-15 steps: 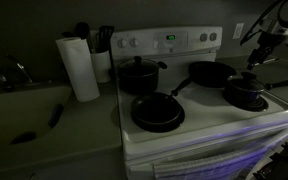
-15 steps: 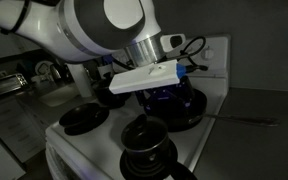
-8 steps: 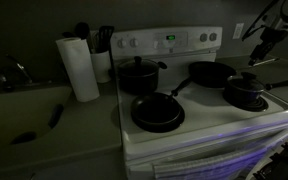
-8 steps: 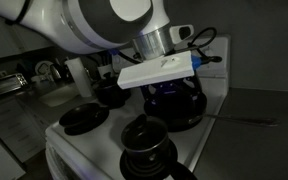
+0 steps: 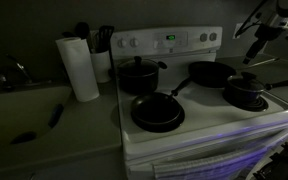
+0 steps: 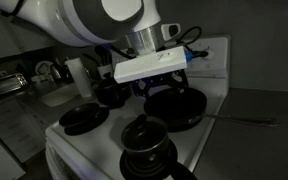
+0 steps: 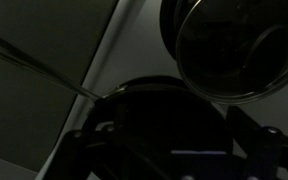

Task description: Remove the lid from the front right pot and put it on the stove

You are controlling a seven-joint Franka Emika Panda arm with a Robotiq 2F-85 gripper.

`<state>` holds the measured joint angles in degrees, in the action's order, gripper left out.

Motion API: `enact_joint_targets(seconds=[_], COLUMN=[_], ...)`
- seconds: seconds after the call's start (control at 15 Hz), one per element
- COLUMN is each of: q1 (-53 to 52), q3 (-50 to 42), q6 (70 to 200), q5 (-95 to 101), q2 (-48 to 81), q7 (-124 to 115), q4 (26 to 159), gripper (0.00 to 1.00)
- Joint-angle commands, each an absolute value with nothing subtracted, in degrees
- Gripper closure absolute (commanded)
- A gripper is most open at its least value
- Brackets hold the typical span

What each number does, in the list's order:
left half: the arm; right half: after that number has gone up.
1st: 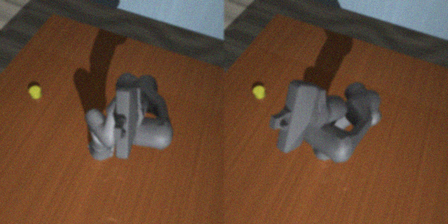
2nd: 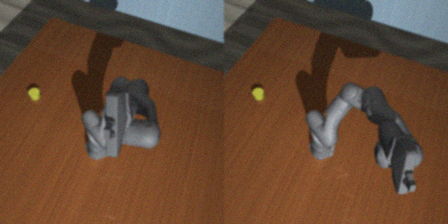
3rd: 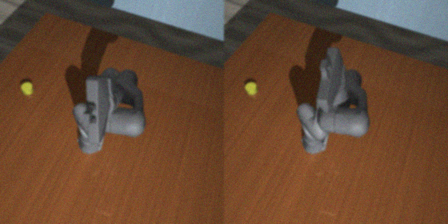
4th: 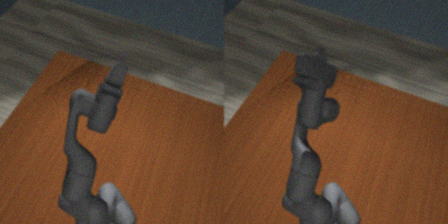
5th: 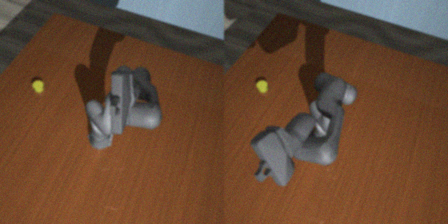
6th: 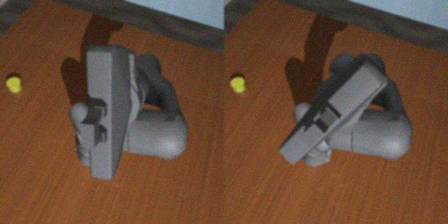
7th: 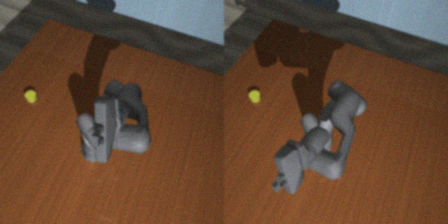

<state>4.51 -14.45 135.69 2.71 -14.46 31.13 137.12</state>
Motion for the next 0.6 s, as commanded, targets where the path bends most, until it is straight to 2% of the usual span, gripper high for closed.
enact_joint_targets(seconds=[0.0, 0.53], q1=[3.2, 1.6], q3=[-12.4, -8.4], q6=[130.8, 122.6], q5=[1.8, 1.8], q2=[-15.4, -18.1], q7=[31.4, 25.8], q4=[136.3, 137.5], gripper=[0.0, 0.0])
